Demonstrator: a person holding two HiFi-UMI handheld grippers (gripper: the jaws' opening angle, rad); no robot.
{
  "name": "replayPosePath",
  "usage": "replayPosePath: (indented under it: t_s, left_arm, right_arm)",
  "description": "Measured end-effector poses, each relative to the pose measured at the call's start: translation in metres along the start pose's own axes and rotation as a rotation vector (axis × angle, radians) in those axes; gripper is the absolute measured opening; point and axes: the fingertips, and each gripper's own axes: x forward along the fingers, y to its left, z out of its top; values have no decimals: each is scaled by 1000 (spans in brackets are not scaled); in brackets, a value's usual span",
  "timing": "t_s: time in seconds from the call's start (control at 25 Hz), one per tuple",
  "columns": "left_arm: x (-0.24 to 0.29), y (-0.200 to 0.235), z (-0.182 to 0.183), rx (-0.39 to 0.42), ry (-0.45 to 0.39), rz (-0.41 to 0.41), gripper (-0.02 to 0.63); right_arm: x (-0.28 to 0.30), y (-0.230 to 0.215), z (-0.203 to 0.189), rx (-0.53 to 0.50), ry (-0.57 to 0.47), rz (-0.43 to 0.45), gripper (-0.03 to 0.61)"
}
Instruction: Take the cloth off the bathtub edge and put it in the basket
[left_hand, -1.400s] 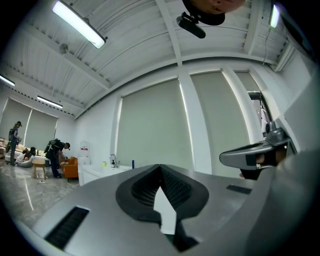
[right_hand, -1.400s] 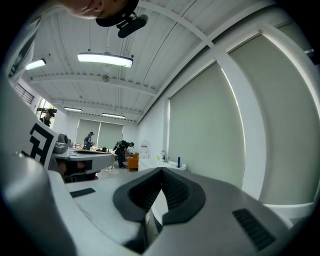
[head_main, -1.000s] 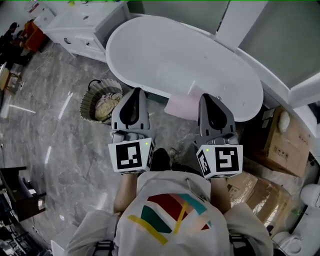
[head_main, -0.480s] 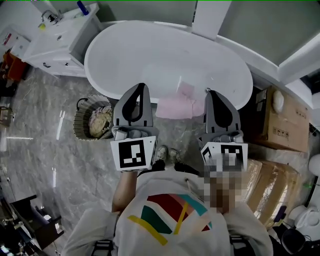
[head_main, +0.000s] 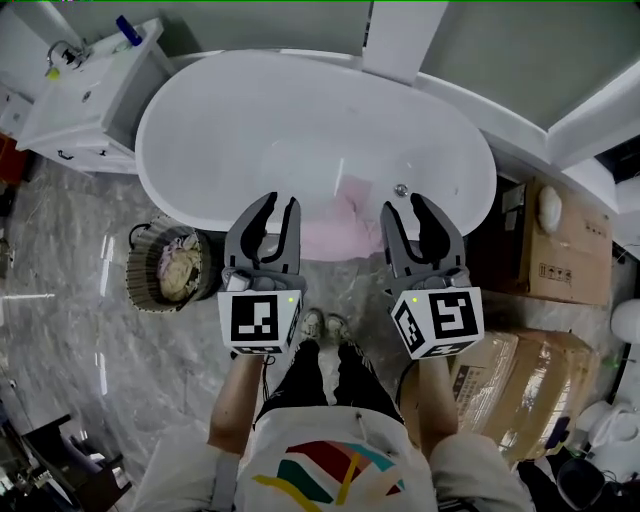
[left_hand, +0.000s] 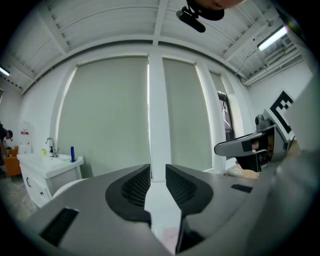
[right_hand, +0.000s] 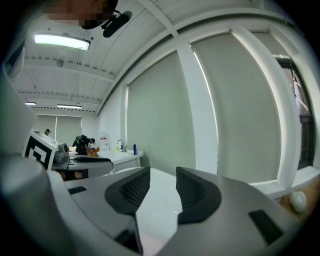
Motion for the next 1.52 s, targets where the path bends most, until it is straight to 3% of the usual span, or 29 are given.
replayPosePath:
  t_s: [0.24,0.36,0.48,0.56,0.68,0.84,1.0,1.2,1.28,1.44,1.52]
  left_arm:
    - [60,5,-135,-111,161,-52,238]
    - [77,4,-212,-125,282,-61,259]
    - [86,-2,-283,-210,402,-63,265]
    - [90,-5,-321,-270,454,-57,265]
    - [94,-13,-362,-254,528,-63,265]
    - [92,-19,-391,-233,587,-64,302]
    - [90,-24,-411,-264,615,-57,345]
    - [91,-29,-418,-261,617,-36,359]
    - [90,-30,-420,-228,624,-26,359]
    - [92,-32,-427,-89,654,-21,360]
    - [93,-32,-427,-77,652,-6,360]
  right_arm:
    - [63,-32,-111,36,167,-26,195]
    - [85,-44,-177,57,272,-35,226]
    - [95,-57,-238,85,363,-57,244]
    - [98,-62,-274,101,413,-64,249]
    - [99,-68,-319,148,472,-76,253]
    - [96,-74,-367,151,558,-127,285]
    - [97,-80,-401,152,598,-154,308]
    - [92,-87,-434,207,651,-172,316]
    - [92,-89,-444,243,661,-179,324]
    - [96,-88,-450,294,656,-171,327]
    - [96,-89,-450,292,656,-169,327]
